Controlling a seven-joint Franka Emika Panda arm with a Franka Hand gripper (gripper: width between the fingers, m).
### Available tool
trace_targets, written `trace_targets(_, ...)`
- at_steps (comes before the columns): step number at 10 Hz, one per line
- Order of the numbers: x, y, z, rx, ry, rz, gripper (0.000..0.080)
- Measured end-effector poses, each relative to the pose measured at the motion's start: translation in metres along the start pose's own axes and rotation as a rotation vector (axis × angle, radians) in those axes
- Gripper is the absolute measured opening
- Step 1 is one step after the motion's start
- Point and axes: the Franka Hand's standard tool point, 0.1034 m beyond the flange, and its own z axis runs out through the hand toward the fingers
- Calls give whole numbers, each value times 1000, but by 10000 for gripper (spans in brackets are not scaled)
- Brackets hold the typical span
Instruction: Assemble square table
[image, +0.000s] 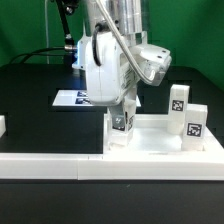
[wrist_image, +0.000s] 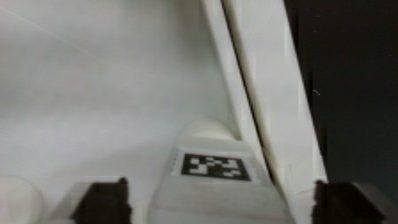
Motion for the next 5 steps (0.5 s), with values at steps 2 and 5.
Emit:
trace_targets(2,2,4,4,43,21,-463,639)
trace_targets(5,4,5,4,34,28,-591,648)
